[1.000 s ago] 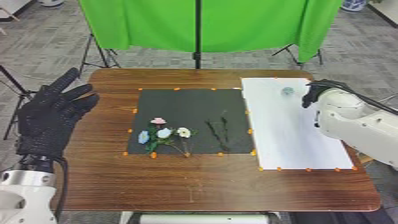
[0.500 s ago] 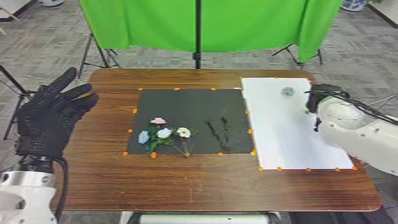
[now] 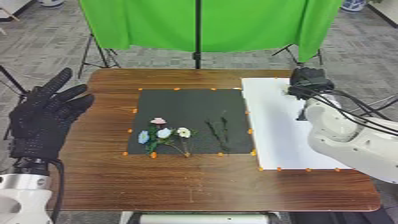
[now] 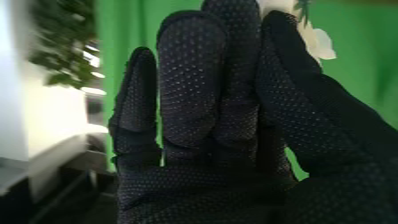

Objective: Arrange flowers

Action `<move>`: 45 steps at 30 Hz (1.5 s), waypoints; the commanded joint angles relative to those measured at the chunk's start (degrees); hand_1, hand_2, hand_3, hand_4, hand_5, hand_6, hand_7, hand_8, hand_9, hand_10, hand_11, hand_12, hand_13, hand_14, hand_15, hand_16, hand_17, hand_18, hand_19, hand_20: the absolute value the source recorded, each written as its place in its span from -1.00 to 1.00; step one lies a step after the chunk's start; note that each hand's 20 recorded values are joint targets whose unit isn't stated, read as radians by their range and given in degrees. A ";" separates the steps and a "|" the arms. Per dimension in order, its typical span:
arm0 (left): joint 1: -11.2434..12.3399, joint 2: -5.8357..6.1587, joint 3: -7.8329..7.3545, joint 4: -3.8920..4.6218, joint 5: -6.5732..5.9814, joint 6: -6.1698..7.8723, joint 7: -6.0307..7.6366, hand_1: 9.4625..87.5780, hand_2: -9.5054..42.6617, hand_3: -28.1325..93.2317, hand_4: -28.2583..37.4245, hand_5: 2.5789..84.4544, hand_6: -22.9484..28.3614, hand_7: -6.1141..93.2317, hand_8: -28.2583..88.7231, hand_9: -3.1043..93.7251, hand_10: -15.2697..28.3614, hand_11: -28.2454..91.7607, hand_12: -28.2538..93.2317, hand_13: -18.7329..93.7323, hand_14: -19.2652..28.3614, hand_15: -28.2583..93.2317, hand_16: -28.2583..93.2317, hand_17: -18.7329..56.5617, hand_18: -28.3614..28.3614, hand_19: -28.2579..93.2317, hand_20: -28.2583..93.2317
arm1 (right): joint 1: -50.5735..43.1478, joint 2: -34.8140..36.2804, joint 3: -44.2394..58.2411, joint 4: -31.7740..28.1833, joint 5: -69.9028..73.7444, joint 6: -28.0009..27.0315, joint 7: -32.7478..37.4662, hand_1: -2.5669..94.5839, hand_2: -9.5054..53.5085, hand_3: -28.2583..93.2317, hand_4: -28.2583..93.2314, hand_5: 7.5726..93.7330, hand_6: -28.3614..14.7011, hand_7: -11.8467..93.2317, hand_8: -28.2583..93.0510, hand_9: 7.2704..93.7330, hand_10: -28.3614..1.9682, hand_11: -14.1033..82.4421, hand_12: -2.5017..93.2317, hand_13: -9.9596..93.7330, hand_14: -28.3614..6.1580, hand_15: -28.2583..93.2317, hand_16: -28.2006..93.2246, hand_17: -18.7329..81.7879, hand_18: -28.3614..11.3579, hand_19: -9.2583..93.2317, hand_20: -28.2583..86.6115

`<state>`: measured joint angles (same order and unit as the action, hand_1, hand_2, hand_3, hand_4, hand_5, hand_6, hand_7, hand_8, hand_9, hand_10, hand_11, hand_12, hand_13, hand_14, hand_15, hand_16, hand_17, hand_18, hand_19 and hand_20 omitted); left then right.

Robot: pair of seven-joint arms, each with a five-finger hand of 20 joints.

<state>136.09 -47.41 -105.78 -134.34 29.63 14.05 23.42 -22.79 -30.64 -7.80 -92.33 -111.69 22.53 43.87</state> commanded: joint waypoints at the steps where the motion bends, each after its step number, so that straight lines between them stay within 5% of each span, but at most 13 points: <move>1: -0.17 -0.07 -0.14 -0.38 0.78 0.00 -0.69 -0.75 -0.39 0.71 -1.00 -0.25 0.19 -0.65 -0.65 -0.29 0.59 -0.06 -0.34 -0.26 0.98 0.43 -0.71 -0.71 0.81 0.40 -0.02 | 11.30 -12.25 -7.26 -2.02 1.43 1.74 -5.44 0.16 -1.00 0.67 -1.00 0.73 0.49 -0.27 -0.52 1.00 0.61 -0.44 -0.26 0.70 0.52 0.39 -0.10 -0.09 -0.38 0.77 -0.09; 5: -1.18 0.34 -0.07 -0.18 1.01 -0.69 -1.64 -0.75 -0.40 0.71 -1.00 -0.25 0.19 -0.65 -0.65 -0.30 0.59 -0.06 -0.34 -0.26 0.98 0.43 -0.71 -0.71 0.81 0.40 -0.02 | 13.35 -17.62 -11.21 -1.14 1.76 1.55 -6.17 0.15 -1.00 0.68 -1.00 0.72 0.50 -0.27 -0.51 1.00 0.62 -0.44 -0.26 0.70 0.51 0.40 -0.10 -0.09 -0.38 0.77 -0.09; 17: -1.72 0.47 -0.10 -0.05 0.87 -0.82 -1.76 -0.75 -0.40 0.71 -1.00 -0.25 0.19 -0.65 -0.65 -0.29 0.59 -0.06 -0.34 -0.26 0.99 0.43 -0.71 -0.71 0.81 0.40 -0.02 | 12.11 -27.39 -16.05 1.58 3.13 -1.42 -3.04 0.14 -1.00 0.68 -1.00 0.71 0.52 -0.26 -0.52 1.00 0.63 -0.45 -0.25 0.68 0.51 0.41 -0.10 -0.11 -0.37 0.76 -0.09; 45: -3.97 1.43 1.22 0.95 0.59 -1.98 -2.59 -0.75 -0.40 0.72 -1.00 -0.25 0.20 -0.65 -0.65 -0.29 0.60 -0.06 -0.34 -0.25 1.00 0.47 -0.72 -0.70 0.81 0.40 -0.02 | 10.23 -29.62 -17.93 2.22 0.38 -6.84 -2.25 0.05 -1.00 0.68 -1.00 0.57 0.53 -0.28 -0.58 0.93 0.56 -0.38 -0.29 0.63 0.42 0.45 -0.15 -0.16 -0.38 0.74 -0.06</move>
<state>131.98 -46.01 -105.16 -133.98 30.28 12.63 21.61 -13.20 -59.36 -25.05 -89.86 -108.88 18.02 41.27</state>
